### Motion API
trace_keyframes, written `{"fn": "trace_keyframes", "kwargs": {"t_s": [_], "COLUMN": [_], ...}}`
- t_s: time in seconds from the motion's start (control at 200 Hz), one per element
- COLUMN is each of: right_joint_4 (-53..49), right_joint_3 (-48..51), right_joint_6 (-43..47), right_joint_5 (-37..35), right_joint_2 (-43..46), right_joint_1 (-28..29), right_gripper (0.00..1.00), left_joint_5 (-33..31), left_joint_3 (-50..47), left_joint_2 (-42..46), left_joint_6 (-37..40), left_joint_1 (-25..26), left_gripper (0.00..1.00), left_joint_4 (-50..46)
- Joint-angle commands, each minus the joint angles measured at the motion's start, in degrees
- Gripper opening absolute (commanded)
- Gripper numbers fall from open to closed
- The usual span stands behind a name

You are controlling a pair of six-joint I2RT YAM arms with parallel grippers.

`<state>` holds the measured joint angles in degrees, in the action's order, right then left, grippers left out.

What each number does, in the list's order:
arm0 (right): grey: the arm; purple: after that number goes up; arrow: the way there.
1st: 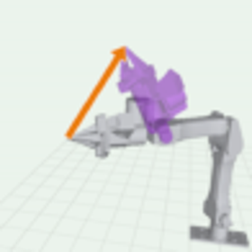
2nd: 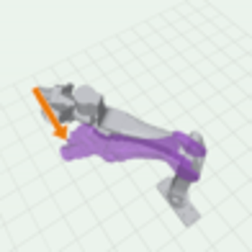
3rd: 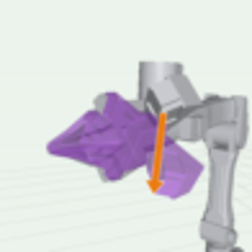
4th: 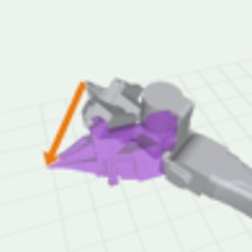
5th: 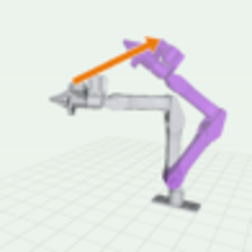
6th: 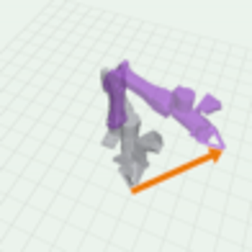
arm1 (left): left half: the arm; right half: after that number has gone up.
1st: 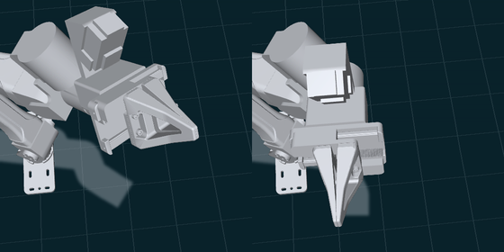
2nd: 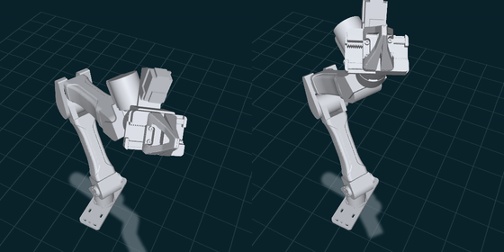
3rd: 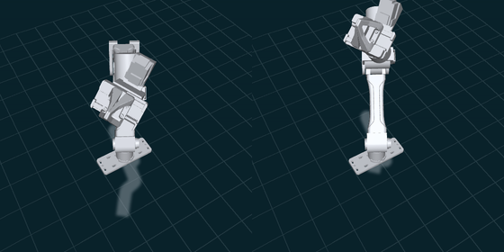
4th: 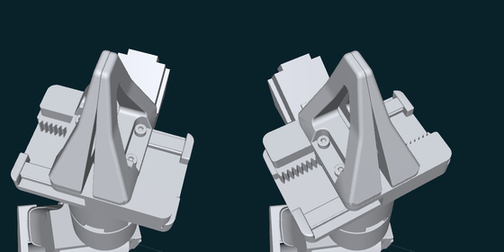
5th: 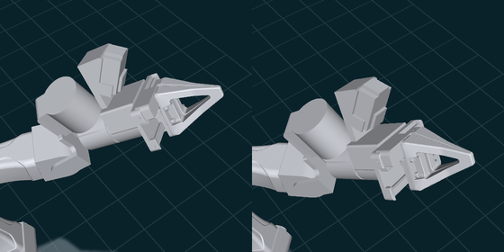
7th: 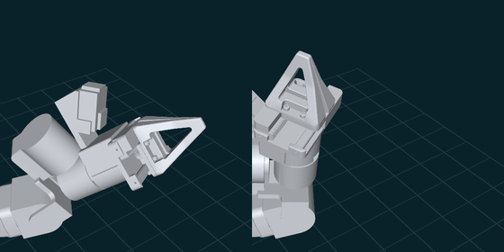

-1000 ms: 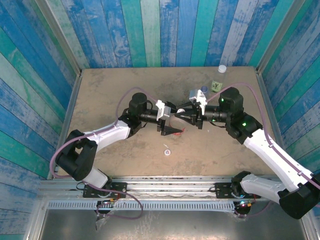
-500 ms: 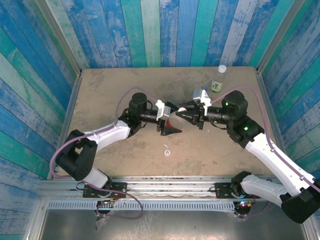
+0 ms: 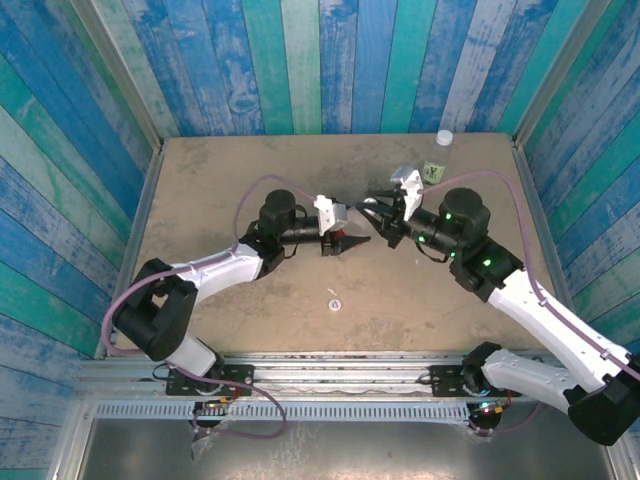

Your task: Screw on the bottle caps

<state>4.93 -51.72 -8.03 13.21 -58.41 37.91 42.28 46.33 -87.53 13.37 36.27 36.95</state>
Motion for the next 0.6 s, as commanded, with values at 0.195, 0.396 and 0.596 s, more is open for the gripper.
{"fn": "trace_keyframes", "kwargs": {"t_s": [0.195, 0.396, 0.596], "right_joint_4": [-6.62, -1.37, -5.24], "right_joint_3": [-0.22, -2.66, -4.92], "right_joint_6": [-22.45, 0.02, 11.89], "right_joint_5": [-42.95, -25.70, 2.84], "right_joint_2": [-9.13, -6.19, -1.68], "right_joint_1": [12.87, 11.25, 5.54], "right_gripper": [0.16, 0.50, 0.70], "left_joint_5": [-38.15, -15.50, 13.43], "left_joint_3": [-3.35, -5.71, -4.15], "left_joint_2": [-1.14, 0.36, 0.47], "left_joint_6": [2.55, -1.99, 0.24], "left_joint_1": [4.42, -0.65, -4.07], "left_gripper": [0.57, 0.57, 0.58], "left_joint_4": [9.06, 9.27, 4.27]}}
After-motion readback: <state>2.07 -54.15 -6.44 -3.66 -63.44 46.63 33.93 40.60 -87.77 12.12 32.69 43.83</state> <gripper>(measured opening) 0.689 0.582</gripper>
